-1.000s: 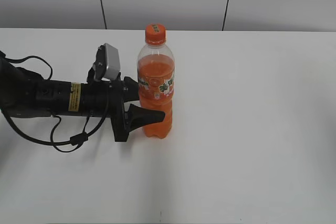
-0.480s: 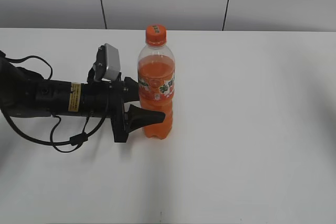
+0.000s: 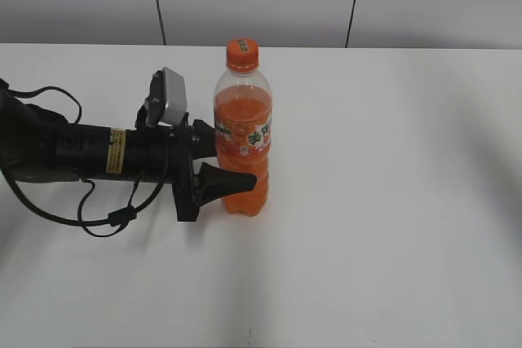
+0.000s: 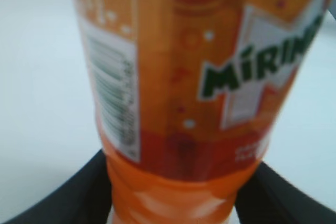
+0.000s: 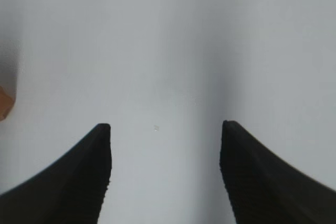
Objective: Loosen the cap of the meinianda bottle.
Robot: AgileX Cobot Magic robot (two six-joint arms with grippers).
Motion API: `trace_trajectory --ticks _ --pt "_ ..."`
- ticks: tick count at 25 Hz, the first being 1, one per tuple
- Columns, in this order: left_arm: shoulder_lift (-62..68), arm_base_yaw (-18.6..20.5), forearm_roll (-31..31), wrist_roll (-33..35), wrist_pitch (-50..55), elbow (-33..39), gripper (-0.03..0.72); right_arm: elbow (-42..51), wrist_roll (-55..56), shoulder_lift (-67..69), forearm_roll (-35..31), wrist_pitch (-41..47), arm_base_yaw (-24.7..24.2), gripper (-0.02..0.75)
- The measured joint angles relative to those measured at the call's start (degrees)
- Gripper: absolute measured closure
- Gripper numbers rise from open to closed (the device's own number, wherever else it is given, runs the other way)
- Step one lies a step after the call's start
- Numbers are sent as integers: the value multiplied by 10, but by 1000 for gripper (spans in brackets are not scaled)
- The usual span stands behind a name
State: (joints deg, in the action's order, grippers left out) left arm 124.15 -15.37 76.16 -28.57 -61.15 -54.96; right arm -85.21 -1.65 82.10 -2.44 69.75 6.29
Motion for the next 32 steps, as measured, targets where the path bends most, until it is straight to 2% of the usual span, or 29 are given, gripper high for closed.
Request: trace_trajectory --ticks 4,16,23,32 --pt "0 0 1 0 0 0 276 -32 17 33 0 -1 59 269" --pt "0 0 1 0 0 0 276 -163 81 146 0 0 241 276" --pt "0 0 1 0 0 0 276 -208 98 200 -1 -1 317 276" --pt "0 0 1 0 0 0 277 -216 135 254 -1 0 364 276"
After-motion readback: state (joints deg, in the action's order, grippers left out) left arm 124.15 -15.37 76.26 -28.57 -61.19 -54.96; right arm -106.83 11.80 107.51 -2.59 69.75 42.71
